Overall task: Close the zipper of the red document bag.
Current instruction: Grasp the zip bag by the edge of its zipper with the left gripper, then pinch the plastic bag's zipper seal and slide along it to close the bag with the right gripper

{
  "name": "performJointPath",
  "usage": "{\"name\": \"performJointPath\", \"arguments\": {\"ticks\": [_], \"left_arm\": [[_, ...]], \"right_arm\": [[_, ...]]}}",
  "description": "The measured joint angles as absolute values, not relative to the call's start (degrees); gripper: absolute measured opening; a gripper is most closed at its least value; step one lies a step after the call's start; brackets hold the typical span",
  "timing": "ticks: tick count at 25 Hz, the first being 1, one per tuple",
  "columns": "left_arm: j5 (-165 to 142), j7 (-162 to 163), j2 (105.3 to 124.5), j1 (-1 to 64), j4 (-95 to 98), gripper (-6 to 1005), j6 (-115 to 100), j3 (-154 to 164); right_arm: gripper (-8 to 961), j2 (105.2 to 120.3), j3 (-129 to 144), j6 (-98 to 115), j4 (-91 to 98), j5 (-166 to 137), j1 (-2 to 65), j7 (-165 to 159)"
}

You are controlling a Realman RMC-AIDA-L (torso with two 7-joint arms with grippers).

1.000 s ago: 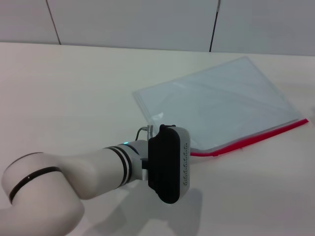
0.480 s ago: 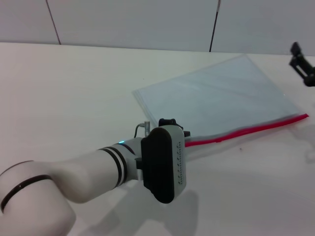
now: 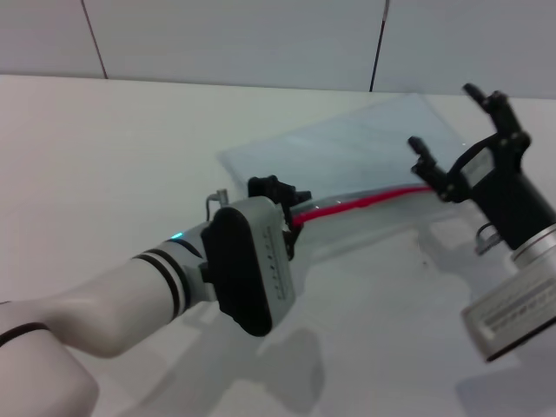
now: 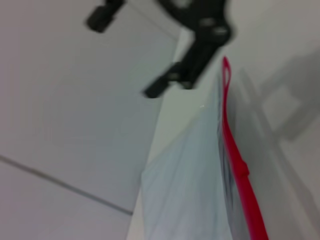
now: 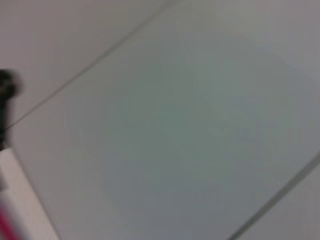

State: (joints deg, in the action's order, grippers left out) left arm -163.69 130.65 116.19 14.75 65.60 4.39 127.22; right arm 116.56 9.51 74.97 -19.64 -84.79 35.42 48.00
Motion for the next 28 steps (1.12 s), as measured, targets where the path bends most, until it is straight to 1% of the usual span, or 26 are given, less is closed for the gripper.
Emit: {"name": "performJointPath", "arguments": {"ticks": [12, 17, 28], "left_arm": [[-163.74, 130.61, 116.1, 13.09, 65.87, 52, 6.74, 124.4], [-163.92, 130.6, 116.12, 13.25, 65.92, 51, 6.89, 125.33], [-164.13, 130.6, 116.1, 13.49, 66.71, 50, 6.95, 127.08]], "right_arm": [[899, 116.7, 10.17, 74.47, -24.51, -94.5, 32.96, 64.04], [829, 116.71, 10.2, 71.28, -24.83, -95.55, 33.76, 64.2], [807, 116.79, 9.79, 65.92, -24.64, -96.29, 35.57, 64.27]]}}
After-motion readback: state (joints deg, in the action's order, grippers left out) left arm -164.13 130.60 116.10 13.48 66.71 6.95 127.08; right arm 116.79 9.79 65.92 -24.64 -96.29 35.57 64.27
